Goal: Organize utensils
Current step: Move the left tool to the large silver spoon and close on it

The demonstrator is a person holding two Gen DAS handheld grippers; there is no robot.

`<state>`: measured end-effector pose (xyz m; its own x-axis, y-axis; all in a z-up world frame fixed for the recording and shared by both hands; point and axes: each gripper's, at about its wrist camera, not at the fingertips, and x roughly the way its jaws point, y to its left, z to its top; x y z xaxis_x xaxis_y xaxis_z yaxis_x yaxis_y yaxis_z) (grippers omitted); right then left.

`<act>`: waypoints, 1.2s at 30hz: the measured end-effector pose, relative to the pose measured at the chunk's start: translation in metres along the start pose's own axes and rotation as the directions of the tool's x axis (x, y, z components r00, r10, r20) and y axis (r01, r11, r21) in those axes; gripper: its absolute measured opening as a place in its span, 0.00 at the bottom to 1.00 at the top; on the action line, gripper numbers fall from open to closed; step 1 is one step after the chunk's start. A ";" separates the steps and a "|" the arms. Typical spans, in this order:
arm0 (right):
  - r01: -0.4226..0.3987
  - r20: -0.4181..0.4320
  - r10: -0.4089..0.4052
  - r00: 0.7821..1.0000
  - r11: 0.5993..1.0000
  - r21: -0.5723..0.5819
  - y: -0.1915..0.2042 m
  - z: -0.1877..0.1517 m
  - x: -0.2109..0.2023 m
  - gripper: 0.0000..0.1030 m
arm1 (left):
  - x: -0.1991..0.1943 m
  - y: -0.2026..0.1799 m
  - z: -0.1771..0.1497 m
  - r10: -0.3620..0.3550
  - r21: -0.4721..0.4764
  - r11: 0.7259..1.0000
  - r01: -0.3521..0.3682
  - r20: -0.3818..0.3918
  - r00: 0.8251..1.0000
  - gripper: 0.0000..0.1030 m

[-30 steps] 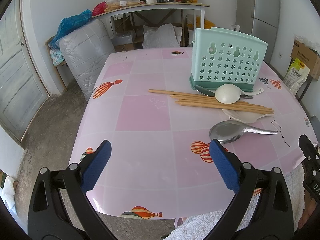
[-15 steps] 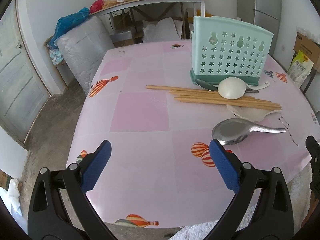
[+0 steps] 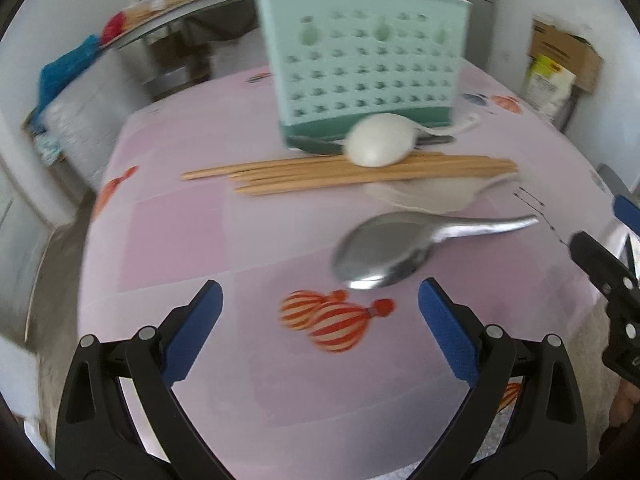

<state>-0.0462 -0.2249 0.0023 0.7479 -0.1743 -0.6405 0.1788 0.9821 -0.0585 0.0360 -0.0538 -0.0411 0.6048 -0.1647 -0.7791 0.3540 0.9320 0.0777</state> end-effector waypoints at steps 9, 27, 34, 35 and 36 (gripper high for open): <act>-0.003 -0.034 0.003 0.999 1.000 0.014 -0.005 -0.003 0.011 0.85 | 0.018 -0.020 0.009 0.011 0.079 0.997 -0.013 0.023 1.000 0.91; -0.011 -0.023 0.011 1.000 1.000 0.007 0.000 -0.002 0.004 0.85 | 0.010 -0.030 0.016 -0.005 0.166 0.986 0.004 0.008 1.000 0.34; -0.017 -0.025 0.017 1.000 1.000 0.002 0.003 -0.002 0.004 0.85 | 0.008 -0.028 0.020 -0.003 0.162 0.987 0.000 0.018 1.000 0.30; -0.017 -0.024 0.017 1.000 1.000 0.002 0.003 -0.002 0.004 0.85 | 0.007 -0.028 0.020 -0.003 0.161 0.987 0.000 0.019 1.000 0.30; -0.017 -0.024 0.017 1.000 1.000 0.003 0.003 -0.002 0.004 0.85 | 0.007 -0.028 0.020 -0.003 0.163 0.987 0.000 0.020 1.000 0.28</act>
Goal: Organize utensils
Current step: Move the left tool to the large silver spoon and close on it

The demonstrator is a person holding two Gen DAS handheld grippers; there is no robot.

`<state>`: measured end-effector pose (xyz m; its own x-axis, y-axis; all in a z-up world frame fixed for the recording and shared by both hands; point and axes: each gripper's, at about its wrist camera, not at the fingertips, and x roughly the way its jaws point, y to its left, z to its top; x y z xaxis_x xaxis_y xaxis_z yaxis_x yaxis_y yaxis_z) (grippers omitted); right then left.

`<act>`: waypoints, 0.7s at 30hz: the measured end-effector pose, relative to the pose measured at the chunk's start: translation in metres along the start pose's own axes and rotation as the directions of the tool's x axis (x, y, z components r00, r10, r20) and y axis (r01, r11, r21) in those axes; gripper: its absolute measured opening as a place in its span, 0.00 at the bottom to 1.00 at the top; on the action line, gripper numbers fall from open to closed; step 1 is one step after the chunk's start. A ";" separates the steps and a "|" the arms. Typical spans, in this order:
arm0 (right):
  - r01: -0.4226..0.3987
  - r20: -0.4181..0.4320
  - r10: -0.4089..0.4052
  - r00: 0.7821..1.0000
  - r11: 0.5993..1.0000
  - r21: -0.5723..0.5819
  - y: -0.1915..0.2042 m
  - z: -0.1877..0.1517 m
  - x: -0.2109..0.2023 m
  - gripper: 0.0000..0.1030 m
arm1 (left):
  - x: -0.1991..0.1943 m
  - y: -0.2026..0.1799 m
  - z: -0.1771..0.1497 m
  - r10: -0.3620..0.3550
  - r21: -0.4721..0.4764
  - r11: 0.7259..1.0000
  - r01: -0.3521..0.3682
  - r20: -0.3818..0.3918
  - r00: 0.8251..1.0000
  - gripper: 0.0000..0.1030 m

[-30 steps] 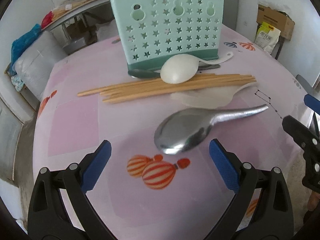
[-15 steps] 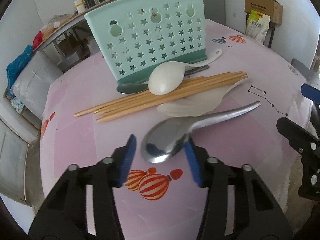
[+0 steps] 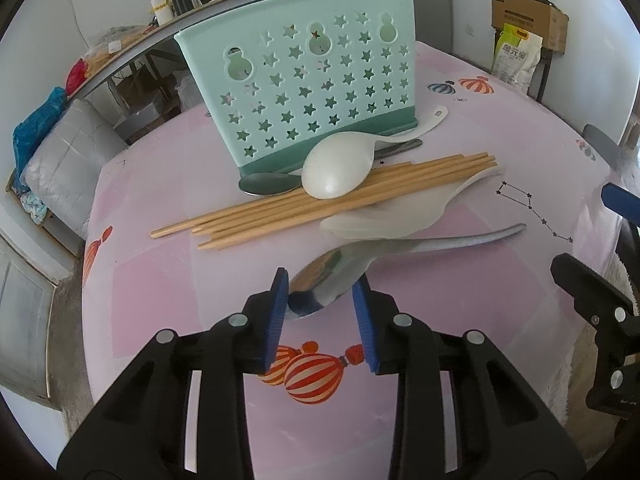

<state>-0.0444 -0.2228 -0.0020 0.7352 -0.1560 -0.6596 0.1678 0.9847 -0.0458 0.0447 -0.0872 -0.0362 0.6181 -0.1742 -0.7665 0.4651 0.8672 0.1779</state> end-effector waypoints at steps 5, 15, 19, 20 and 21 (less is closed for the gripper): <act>0.000 -0.003 0.000 1.000 1.000 0.004 0.001 0.000 0.000 0.85 | -0.001 0.002 0.000 0.001 -0.002 1.000 -0.001 0.004 1.000 0.27; -0.004 -0.007 0.004 1.000 1.000 0.006 0.000 -0.001 0.000 0.85 | -0.005 0.007 0.001 -0.006 -0.012 1.000 0.006 0.025 1.000 0.20; -0.006 -0.012 0.006 1.000 1.000 0.010 0.000 0.000 0.001 0.85 | -0.012 0.019 0.001 -0.075 -0.064 0.995 0.077 0.031 0.997 0.18; -0.006 -0.013 0.006 1.000 1.000 0.010 0.000 0.000 0.001 0.85 | -0.014 0.023 0.001 -0.101 -0.085 0.991 0.104 0.031 0.994 0.18; -0.006 -0.014 0.006 1.000 1.000 0.011 0.000 0.000 0.002 0.85 | -0.014 0.027 0.000 -0.127 -0.103 0.986 0.130 0.032 0.991 0.18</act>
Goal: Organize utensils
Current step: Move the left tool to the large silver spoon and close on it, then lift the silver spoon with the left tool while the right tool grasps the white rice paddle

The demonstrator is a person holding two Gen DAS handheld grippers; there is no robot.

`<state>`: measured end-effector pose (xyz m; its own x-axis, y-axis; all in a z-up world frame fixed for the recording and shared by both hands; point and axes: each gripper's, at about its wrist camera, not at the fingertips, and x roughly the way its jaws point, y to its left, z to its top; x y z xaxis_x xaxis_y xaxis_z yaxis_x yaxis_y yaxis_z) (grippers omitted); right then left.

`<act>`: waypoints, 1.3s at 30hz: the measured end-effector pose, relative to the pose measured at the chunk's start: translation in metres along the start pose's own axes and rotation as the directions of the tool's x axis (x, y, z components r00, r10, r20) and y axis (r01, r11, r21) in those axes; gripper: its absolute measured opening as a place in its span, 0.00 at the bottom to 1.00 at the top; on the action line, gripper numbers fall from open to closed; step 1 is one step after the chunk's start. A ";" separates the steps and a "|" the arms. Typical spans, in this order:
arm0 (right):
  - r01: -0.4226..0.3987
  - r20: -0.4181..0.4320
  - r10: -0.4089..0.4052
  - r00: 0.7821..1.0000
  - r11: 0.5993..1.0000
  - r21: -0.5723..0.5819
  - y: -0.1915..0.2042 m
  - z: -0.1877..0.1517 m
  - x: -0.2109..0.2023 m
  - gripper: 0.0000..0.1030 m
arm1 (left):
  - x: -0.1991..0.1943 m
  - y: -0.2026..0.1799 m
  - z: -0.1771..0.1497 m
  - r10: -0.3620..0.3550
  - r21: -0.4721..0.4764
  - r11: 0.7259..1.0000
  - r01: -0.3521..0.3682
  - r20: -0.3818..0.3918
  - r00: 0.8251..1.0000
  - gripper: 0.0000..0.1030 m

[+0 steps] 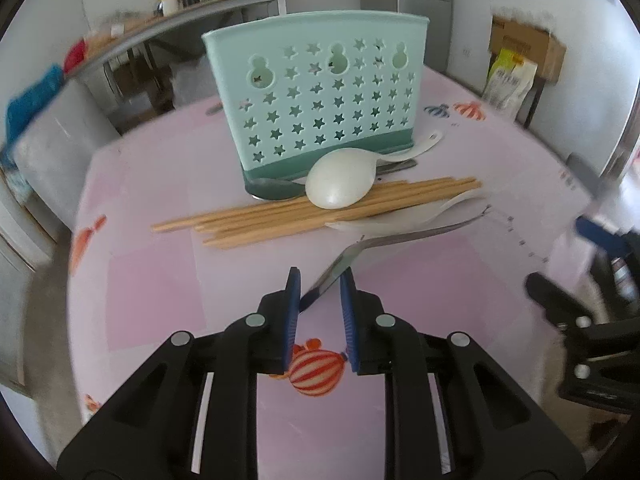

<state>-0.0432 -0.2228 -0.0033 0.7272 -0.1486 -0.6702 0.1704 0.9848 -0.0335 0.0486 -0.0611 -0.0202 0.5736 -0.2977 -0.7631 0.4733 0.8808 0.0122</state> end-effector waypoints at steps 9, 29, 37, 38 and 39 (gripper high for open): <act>-0.002 -0.015 0.002 1.000 1.000 0.009 0.000 -0.003 0.004 0.85 | 0.001 0.021 -0.005 -0.089 -0.060 0.994 0.091 0.035 0.995 0.18; -0.010 -0.010 0.011 1.000 0.997 0.077 -0.017 -0.002 0.005 0.74 | -0.010 0.028 -0.012 -0.200 -0.094 0.973 0.211 0.119 0.973 0.00; -0.026 0.049 0.023 0.999 0.998 0.064 -0.011 0.003 -0.004 0.66 | -0.042 0.036 -0.008 -0.239 -0.071 0.965 0.252 0.153 0.959 0.00; -0.028 0.049 0.025 0.998 0.998 0.062 -0.010 0.004 -0.004 0.66 | -0.039 0.035 -0.011 -0.228 -0.075 0.968 0.239 0.132 0.965 0.00; -0.030 0.049 0.027 0.998 0.998 0.058 -0.008 0.004 -0.005 0.66 | -0.037 0.037 -0.013 -0.225 -0.089 0.968 0.236 0.117 0.967 0.00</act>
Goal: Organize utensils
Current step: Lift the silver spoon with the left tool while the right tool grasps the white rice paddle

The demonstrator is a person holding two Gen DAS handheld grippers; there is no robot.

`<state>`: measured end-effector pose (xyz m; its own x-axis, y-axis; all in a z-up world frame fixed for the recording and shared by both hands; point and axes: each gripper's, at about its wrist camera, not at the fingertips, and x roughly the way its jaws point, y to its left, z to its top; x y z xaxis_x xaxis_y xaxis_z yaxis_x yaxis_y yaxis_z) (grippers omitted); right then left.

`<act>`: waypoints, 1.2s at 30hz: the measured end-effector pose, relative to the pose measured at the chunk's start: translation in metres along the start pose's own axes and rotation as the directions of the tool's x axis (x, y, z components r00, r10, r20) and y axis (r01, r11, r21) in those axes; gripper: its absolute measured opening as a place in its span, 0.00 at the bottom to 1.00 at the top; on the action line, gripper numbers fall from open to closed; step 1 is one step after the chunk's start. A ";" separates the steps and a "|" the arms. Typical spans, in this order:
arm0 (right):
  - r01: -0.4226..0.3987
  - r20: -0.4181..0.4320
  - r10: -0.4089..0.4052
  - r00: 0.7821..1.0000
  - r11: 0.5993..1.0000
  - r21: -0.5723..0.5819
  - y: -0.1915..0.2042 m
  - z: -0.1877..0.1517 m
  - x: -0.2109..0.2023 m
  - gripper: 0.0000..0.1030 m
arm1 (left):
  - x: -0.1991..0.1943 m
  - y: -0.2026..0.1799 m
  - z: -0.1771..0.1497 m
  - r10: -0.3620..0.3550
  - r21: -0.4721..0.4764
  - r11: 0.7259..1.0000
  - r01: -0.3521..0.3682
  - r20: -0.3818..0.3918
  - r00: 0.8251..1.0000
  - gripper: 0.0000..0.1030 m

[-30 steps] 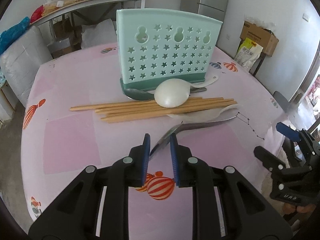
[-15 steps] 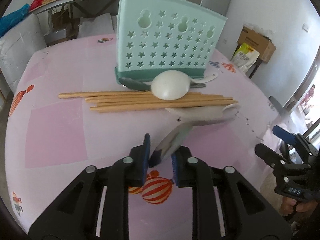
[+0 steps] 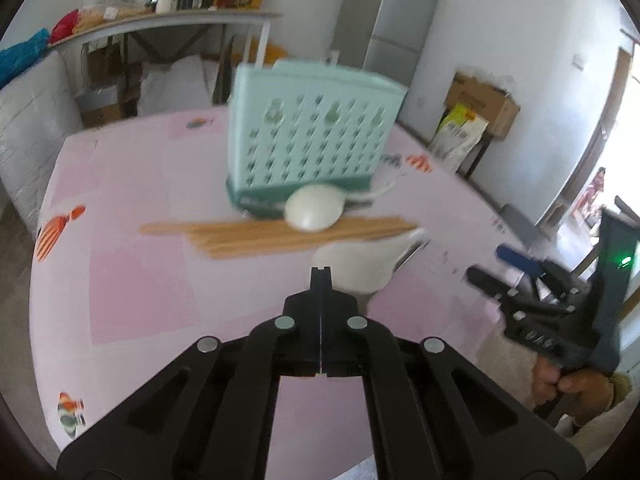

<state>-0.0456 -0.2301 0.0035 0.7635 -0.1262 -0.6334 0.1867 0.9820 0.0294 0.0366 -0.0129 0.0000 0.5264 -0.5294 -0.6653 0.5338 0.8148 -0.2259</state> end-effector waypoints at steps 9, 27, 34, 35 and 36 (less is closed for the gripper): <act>-0.013 -0.024 0.013 1.000 1.000 0.009 0.000 -0.005 0.001 0.66 | 0.020 0.036 -0.032 -0.153 -0.357 0.928 0.105 -0.109 0.982 0.39; -0.038 -0.044 0.040 0.998 0.998 0.046 -0.012 -0.013 0.006 0.66 | 0.063 0.058 -0.030 -0.283 -0.663 0.726 0.181 -0.048 0.958 0.06; -0.039 -0.024 0.039 0.999 0.999 -0.010 -0.002 -0.010 0.002 0.63 | 0.053 0.050 -0.025 -0.165 -0.580 0.811 0.083 -0.090 0.982 0.05; -0.041 -0.015 0.040 0.999 0.999 -0.028 0.001 -0.009 0.000 0.63 | 0.049 0.049 -0.023 -0.139 -0.559 0.827 0.061 -0.097 0.986 0.05; -0.043 -0.003 0.043 0.999 0.998 -0.047 0.004 -0.007 -0.001 0.62 | 0.044 0.050 -0.022 -0.107 -0.532 0.846 0.035 -0.105 0.989 0.05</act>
<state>-0.0500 -0.2247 -0.0010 0.7688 -0.0833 -0.6340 0.1245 0.9920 0.0205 0.0722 0.0095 -0.0565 0.3937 -0.5861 -0.7081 0.1182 0.7962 -0.5933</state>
